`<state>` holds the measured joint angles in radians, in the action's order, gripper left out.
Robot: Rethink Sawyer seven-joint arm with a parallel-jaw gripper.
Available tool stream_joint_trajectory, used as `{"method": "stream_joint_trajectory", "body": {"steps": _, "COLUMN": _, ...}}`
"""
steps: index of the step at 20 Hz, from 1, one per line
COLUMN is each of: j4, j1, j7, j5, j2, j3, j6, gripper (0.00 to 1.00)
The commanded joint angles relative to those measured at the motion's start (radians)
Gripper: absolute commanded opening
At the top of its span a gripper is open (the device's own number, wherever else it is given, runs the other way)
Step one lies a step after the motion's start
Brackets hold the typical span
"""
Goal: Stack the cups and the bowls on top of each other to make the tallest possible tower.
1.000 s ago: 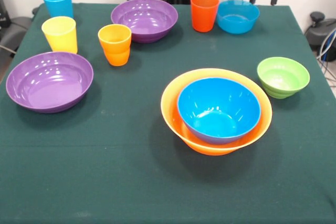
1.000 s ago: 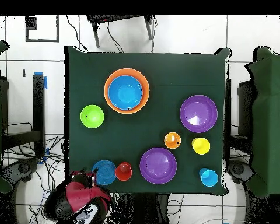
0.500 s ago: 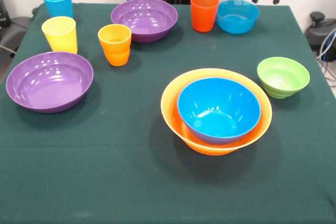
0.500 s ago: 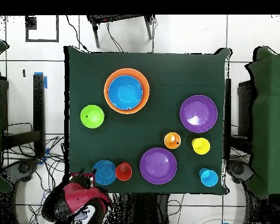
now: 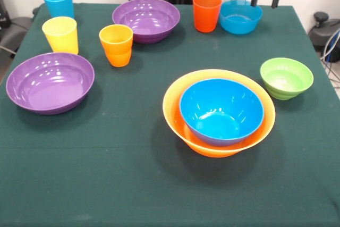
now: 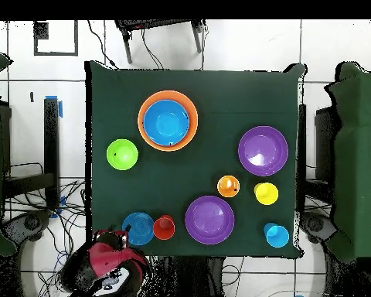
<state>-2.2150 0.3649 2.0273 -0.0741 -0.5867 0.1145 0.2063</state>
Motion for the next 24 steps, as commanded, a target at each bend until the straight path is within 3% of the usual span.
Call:
{"method": "stream_joint_trajectory", "body": {"steps": 1, "j4": -0.008, "j1": -0.040, "j7": 0.219, "j5": -0.010, "j2": 0.044, "j3": -0.103, "j6": 0.044, "gripper": 1.00}}
{"method": "stream_joint_trajectory", "body": {"steps": 12, "j4": 0.007, "j1": -0.101, "j7": 0.220, "j5": 0.021, "j2": 0.095, "j3": -0.138, "j6": 0.119, "gripper": 1.00}}
{"method": "stream_joint_trajectory", "body": {"steps": 24, "j4": 0.058, "j1": -0.061, "j7": 0.201, "j5": -0.041, "j2": 0.144, "j3": -0.090, "j6": 0.149, "gripper": 1.00}}
